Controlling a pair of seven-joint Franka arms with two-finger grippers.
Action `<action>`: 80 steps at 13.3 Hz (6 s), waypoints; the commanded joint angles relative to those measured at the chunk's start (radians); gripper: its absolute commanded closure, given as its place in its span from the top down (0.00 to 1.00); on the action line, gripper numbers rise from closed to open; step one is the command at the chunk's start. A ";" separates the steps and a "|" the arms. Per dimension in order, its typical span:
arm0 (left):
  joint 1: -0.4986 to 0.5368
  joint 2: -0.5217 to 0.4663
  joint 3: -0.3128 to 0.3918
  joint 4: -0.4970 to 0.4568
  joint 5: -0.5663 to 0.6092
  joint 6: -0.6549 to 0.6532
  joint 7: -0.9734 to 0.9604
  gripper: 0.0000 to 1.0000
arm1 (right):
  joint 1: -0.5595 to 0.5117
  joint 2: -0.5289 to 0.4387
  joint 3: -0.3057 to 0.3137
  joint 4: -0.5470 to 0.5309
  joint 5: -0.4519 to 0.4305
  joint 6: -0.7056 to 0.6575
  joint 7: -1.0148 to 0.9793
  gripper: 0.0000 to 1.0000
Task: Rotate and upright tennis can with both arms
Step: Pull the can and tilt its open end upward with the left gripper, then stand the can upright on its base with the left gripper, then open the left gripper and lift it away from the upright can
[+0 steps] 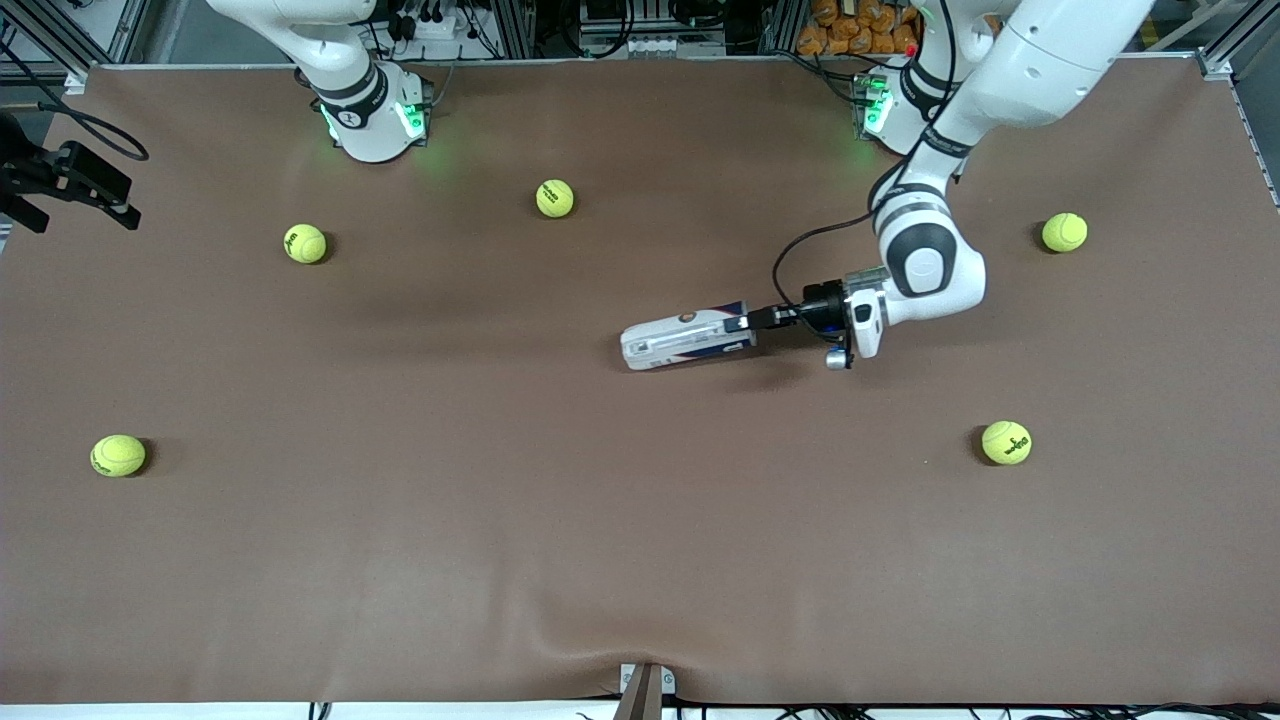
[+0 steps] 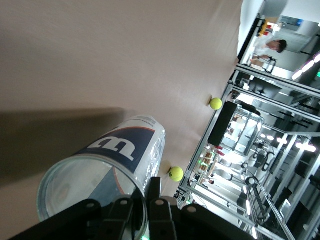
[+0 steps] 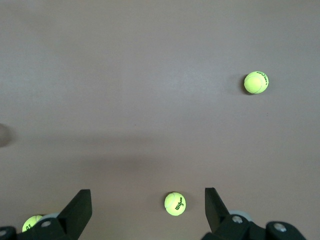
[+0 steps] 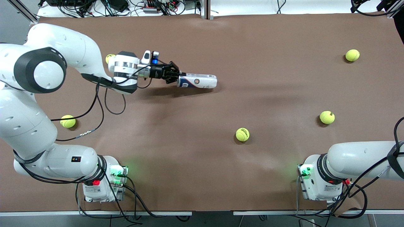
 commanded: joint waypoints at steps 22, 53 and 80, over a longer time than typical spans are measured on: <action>-0.371 -0.029 0.002 0.575 1.643 -0.175 -1.870 0.00 | -0.010 -0.010 0.005 -0.013 0.023 -0.017 -0.005 1.00; -0.536 0.195 0.033 0.804 1.903 -0.277 -2.132 0.70 | 0.060 0.008 0.007 -0.035 0.023 -0.006 0.007 1.00; 0.075 -0.141 0.030 0.808 1.861 -0.575 -1.167 1.00 | 0.023 -0.013 0.001 -0.022 0.023 -0.015 0.001 1.00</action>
